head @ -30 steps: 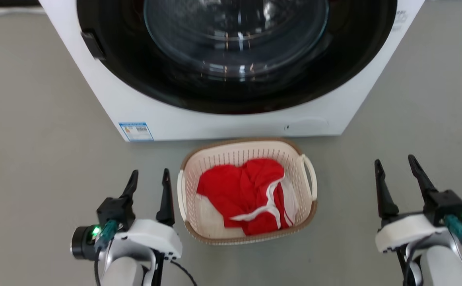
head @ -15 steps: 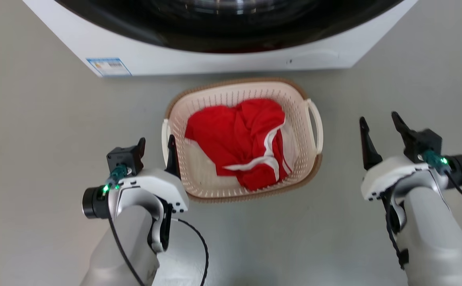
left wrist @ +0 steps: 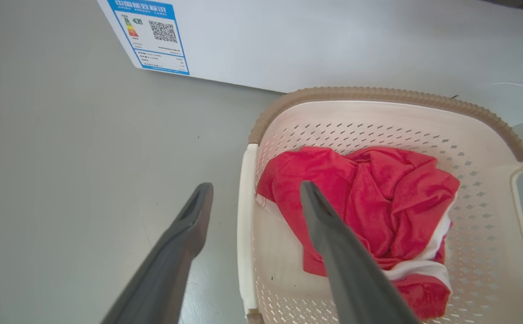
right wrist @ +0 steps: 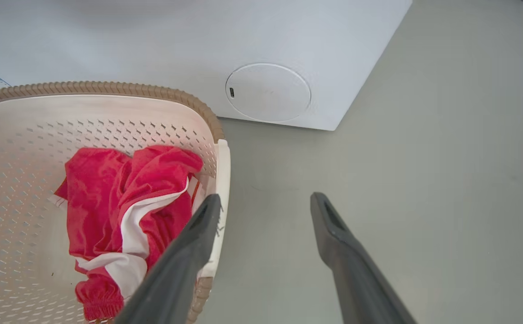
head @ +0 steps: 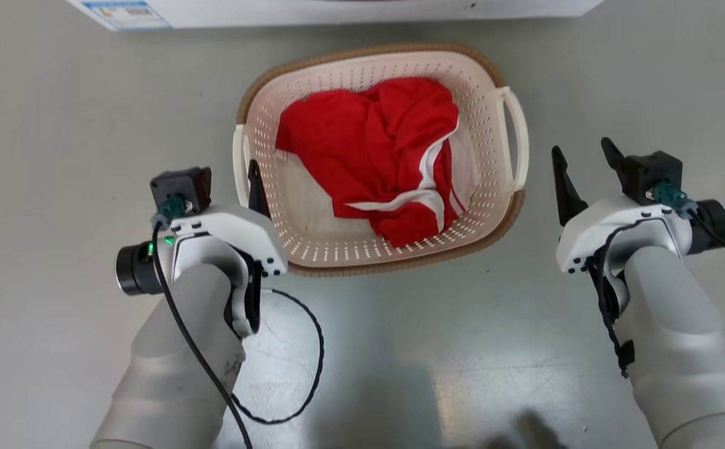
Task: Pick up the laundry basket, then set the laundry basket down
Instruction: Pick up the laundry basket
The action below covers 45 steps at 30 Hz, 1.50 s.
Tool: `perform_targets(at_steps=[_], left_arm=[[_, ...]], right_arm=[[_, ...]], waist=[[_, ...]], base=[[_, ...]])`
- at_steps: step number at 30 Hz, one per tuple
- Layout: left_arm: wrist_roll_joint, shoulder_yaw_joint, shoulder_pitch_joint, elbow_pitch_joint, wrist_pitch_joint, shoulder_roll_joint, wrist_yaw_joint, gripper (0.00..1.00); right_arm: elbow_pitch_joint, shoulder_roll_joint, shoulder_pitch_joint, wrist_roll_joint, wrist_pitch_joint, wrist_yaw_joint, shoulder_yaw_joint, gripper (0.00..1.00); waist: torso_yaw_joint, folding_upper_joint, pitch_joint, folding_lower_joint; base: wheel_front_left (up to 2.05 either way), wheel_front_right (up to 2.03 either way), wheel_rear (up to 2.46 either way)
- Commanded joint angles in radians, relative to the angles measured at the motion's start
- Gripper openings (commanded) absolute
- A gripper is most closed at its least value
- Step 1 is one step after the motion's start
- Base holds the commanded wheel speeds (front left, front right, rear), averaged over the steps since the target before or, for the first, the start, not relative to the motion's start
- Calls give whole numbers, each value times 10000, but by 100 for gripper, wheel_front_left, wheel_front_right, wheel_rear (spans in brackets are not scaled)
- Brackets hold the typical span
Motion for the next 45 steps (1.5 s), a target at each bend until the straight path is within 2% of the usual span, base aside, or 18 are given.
perform_targets(at_steps=[1,24,45], left_arm=[[-104,189,-103,-56,-63,173,73,100],[-1024,-886,-783,-135,-63,173,404,100],[-1441,-1518,-963,-74,-63,173,657,100]], right_arm=[[30,65,-29,-37,-165,58,247,100],[1162,66,-1210,49,-362,58,913,100],[1464,66,-1543,414,-368,58,1231,100]], waist=[[74,0,246,0],[287,0,1614,0],[276,0,1828,0]], base=[[0,0,0],[0,0,0],[0,0,0]])
